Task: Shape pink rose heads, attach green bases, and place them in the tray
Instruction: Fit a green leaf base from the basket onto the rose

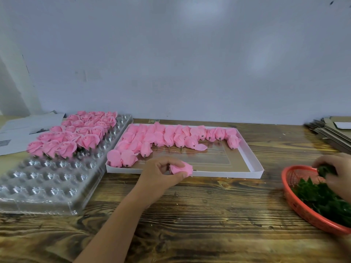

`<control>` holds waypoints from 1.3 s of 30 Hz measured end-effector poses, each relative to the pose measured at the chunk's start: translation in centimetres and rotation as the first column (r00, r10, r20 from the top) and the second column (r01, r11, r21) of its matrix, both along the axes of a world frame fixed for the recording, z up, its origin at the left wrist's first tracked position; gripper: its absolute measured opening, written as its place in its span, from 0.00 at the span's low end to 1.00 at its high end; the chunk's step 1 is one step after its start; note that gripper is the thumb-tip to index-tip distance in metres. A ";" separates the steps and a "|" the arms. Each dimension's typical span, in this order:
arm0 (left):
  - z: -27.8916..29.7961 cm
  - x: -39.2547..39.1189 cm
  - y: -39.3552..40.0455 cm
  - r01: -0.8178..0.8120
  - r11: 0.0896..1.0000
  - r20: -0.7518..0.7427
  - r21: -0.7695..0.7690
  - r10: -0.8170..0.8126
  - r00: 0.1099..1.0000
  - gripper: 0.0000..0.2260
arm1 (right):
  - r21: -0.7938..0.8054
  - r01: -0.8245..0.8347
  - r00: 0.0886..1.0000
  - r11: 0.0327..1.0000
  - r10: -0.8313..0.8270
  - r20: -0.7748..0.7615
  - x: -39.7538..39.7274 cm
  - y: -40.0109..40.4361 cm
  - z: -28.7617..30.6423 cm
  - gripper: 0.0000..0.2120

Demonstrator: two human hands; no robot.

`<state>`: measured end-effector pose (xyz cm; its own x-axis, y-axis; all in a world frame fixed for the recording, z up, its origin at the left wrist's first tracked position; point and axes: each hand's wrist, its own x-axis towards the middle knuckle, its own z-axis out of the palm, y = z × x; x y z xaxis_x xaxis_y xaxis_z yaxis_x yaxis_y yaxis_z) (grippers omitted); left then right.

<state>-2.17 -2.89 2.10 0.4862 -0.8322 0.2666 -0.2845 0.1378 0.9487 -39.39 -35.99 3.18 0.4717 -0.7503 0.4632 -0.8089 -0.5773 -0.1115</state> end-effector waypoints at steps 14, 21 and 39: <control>0.2 -0.1 0.1 0.008 1.000 0.015 -0.005 -0.008 1.000 0.12 | 0.189 -0.021 0.996 0.982 0.005 0.084 -2.7 -4.2 -3.4 0.14; 0.2 -0.1 0.1 0.008 1.000 0.006 -0.013 -0.008 1.000 0.12 | 0.250 0.026 1.000 0.968 -0.029 0.008 -3.6 -4.4 -3.4 0.16; 0.3 -0.2 0.1 -0.001 1.000 -0.007 -0.001 0.001 1.000 0.12 | 0.157 -0.103 0.995 0.982 0.104 0.002 -1.5 0.1 -0.4 0.14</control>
<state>-2.38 -2.81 2.41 0.4890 -0.8315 0.2637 -0.2779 0.1380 0.9507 -40.86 -35.87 2.80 0.5532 -0.7604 0.3403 -0.7465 -0.6338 -0.2026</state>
